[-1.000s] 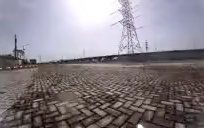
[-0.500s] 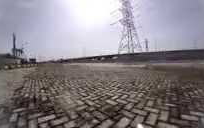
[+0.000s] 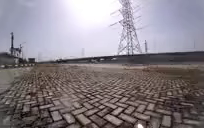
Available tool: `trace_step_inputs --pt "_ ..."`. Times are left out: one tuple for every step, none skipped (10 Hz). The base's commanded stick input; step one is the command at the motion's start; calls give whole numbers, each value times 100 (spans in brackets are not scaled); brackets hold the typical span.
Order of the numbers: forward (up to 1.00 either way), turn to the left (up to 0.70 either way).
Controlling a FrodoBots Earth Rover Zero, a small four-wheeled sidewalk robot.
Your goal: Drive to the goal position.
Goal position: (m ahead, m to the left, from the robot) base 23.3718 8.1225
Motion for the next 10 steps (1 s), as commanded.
trace_step_inputs --pt "100 0" --pt "100 0" --pt "100 0" --pt "100 0" --pt "100 0" --pt "100 0" --pt "100 0" --pt "100 0" --pt "100 0" --pt "100 0"
